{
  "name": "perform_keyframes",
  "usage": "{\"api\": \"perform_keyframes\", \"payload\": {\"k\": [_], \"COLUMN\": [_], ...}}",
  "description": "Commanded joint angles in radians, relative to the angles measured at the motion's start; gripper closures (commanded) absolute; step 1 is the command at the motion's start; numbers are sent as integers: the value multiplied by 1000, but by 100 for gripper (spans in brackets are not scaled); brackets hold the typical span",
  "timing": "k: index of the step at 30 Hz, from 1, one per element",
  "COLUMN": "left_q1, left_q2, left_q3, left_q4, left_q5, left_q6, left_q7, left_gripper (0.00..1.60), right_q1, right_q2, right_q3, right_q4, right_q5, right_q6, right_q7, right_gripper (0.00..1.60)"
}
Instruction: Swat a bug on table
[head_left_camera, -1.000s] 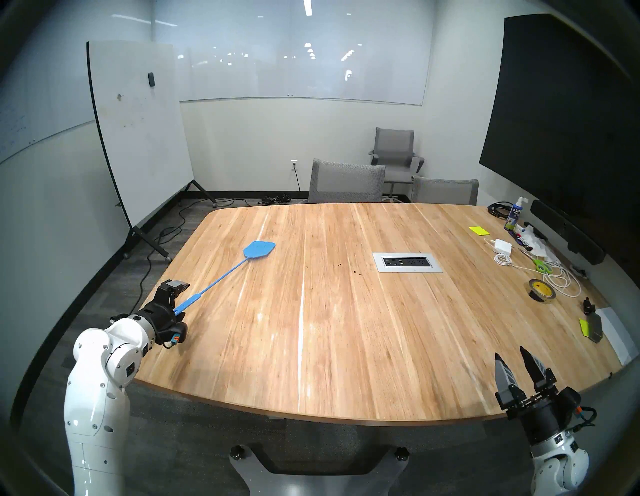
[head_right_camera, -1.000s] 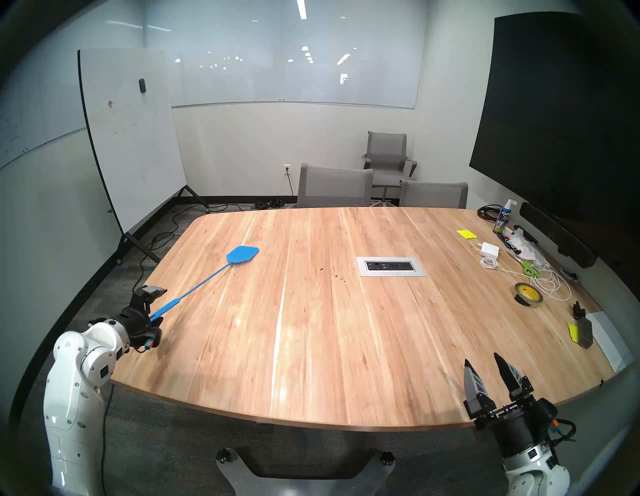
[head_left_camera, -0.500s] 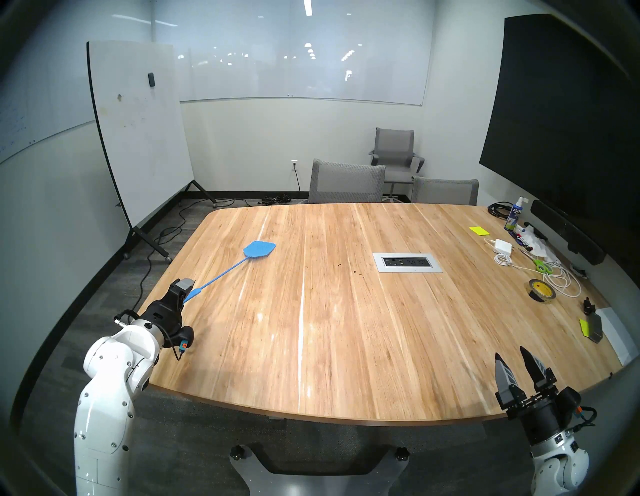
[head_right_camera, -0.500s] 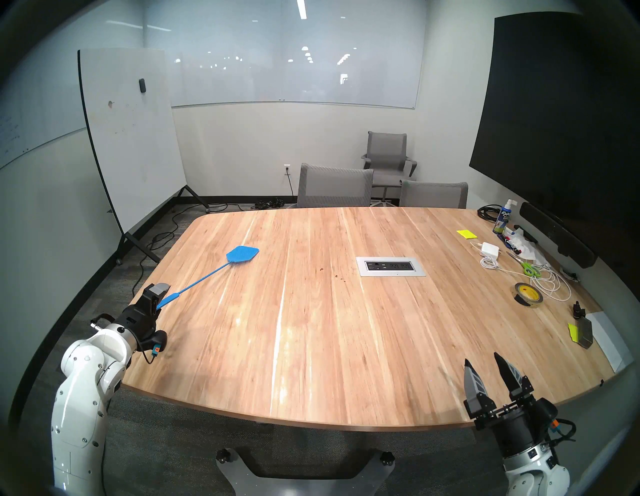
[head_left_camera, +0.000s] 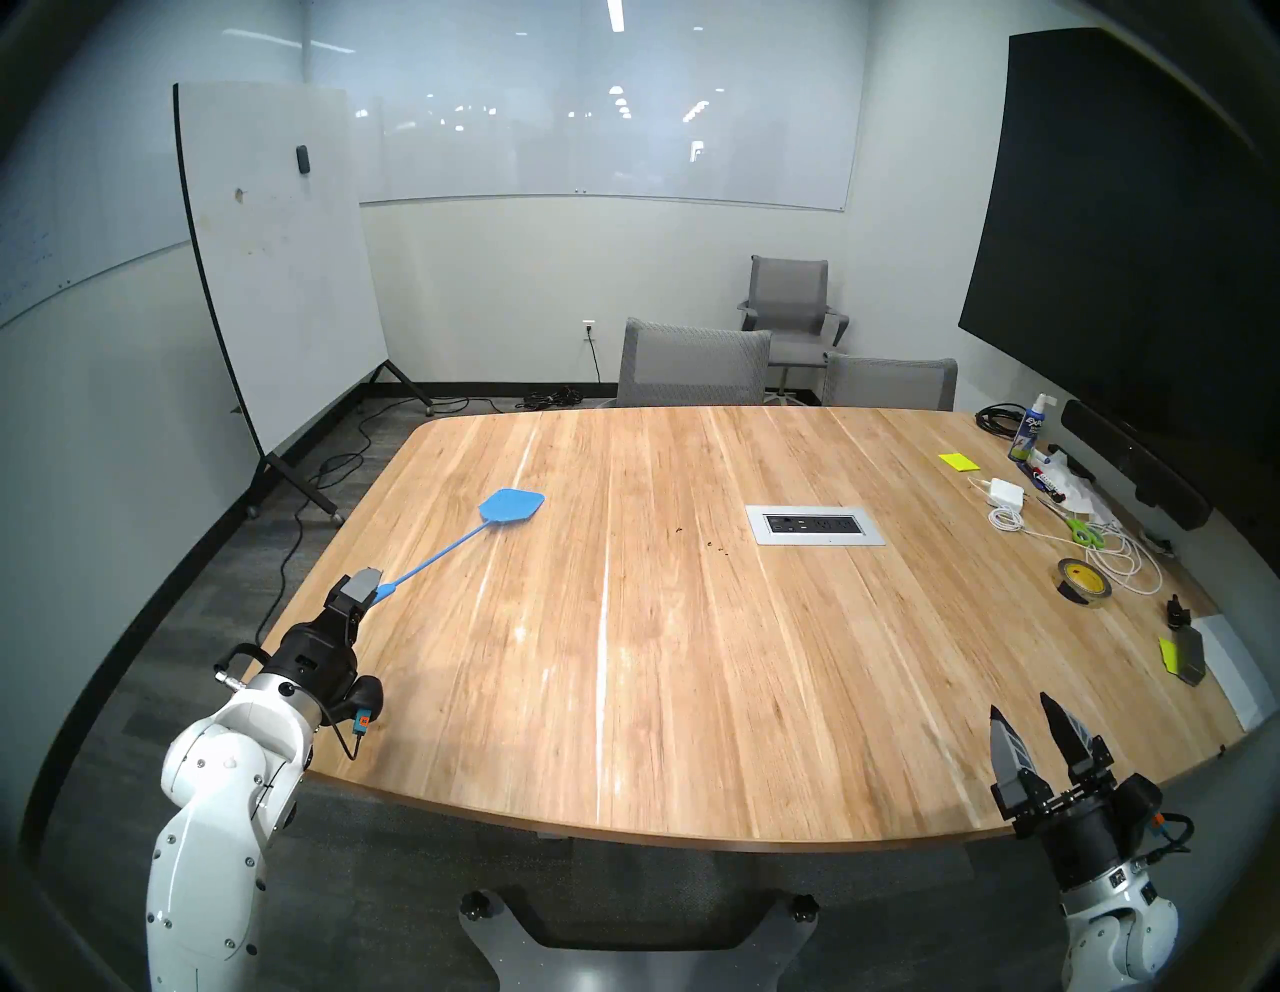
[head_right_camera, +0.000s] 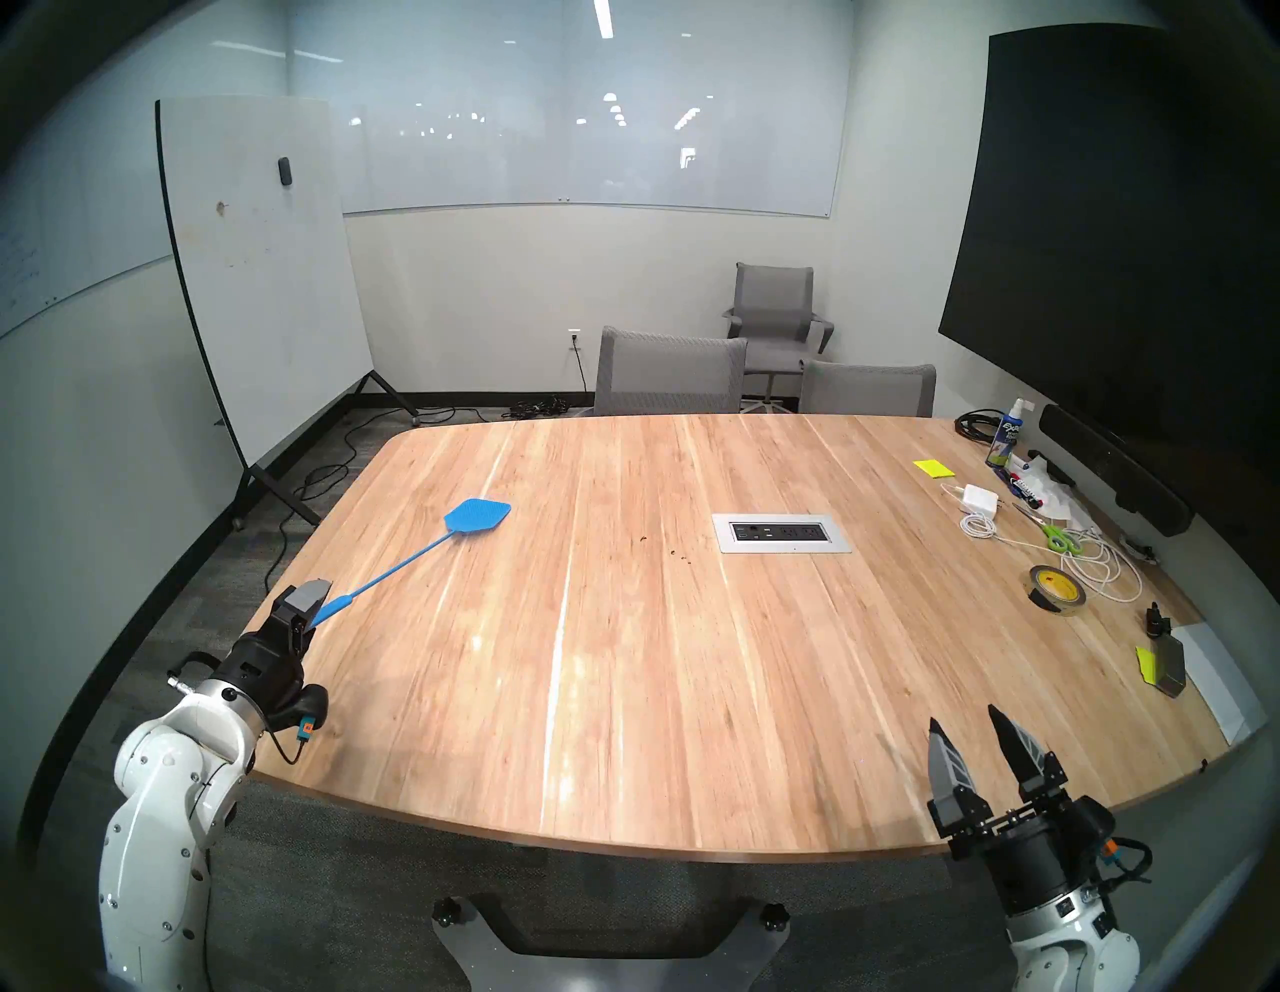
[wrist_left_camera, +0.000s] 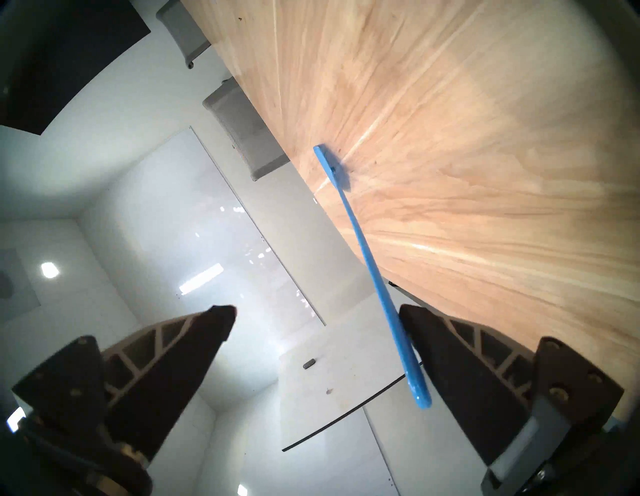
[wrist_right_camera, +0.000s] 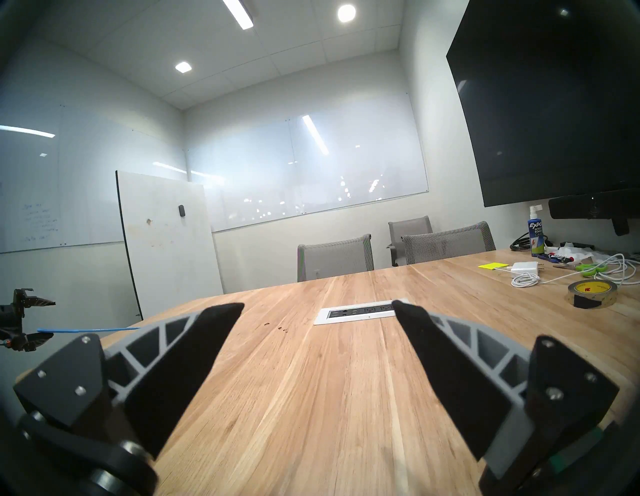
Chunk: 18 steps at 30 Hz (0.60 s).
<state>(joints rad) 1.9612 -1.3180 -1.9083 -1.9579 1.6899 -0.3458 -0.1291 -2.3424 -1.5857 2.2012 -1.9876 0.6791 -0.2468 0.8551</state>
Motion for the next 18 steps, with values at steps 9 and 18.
{"api": "perform_keyframes", "payload": {"k": [9,18], "left_q1": [-105,-159], "left_q2": [-49,-57], "left_q3": [-89,-157], "left_q4": [6,80], "left_q5": [-344,-527], "left_q6": [-111,-117], "left_q7": [-238,-343], "left_gripper": [0,0], "right_q1": [5,7], "right_q2": [1,1], "right_q3": [0,1], "right_q4": [-8,-3], "right_q5": [0,-1], "right_q6": [-1,-1], "right_q7": [4,5], "right_gripper": [0,0]}}
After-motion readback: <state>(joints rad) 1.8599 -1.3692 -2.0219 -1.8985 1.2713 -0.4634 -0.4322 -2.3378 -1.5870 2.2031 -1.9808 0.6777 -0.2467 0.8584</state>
